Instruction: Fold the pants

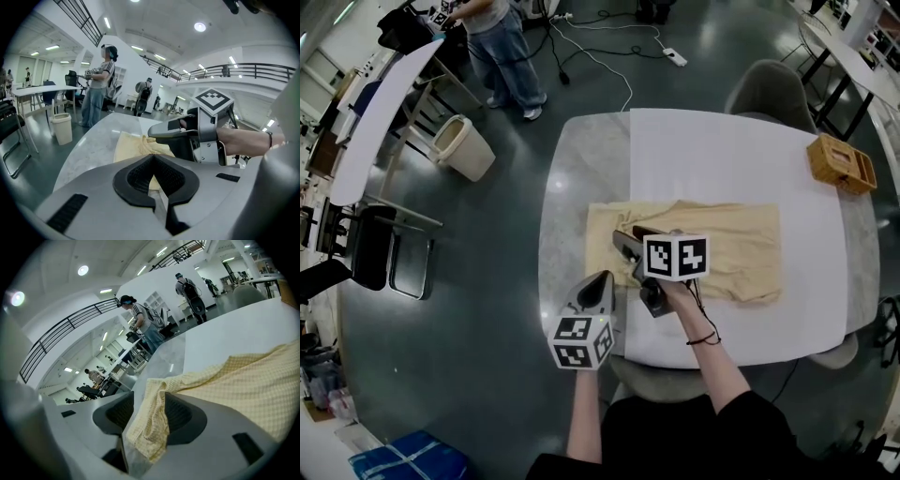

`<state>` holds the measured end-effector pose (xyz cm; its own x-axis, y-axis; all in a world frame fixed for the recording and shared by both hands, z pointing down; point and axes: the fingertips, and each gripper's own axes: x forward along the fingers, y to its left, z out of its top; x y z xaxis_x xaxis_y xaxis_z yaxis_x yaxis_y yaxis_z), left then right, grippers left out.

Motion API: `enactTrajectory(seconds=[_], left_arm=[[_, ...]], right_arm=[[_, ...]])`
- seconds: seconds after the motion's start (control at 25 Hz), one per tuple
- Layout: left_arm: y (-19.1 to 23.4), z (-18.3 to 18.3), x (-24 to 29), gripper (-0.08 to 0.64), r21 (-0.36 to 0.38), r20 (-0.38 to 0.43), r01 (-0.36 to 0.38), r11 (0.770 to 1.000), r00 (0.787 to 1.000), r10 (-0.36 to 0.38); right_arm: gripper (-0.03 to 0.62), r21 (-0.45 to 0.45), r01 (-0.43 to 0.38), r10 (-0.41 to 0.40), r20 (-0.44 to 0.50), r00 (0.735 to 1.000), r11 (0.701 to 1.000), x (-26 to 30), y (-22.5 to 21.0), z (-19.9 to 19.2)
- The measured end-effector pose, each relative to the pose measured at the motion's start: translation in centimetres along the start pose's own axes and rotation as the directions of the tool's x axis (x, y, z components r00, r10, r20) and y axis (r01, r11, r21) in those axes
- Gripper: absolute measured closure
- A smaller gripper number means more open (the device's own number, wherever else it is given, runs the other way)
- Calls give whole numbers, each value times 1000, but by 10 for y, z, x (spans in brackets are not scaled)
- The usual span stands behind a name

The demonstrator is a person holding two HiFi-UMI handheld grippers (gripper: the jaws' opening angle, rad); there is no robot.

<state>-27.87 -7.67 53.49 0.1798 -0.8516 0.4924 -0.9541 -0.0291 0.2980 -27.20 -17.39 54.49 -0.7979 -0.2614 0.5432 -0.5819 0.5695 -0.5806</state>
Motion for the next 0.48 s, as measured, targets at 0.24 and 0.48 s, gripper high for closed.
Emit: enactTrajectory(seconds=[0.24, 0.48], left_arm=[[-15, 17, -1, 546, 31, 34, 20, 999, 999, -21], [-44, 36, 9, 546, 72, 61, 52, 996, 997, -56]], right_arm=[[560, -114, 32, -26, 55, 998, 993, -37, -10, 12], [577, -167, 52, -31, 124, 992, 985, -82, -25, 23]])
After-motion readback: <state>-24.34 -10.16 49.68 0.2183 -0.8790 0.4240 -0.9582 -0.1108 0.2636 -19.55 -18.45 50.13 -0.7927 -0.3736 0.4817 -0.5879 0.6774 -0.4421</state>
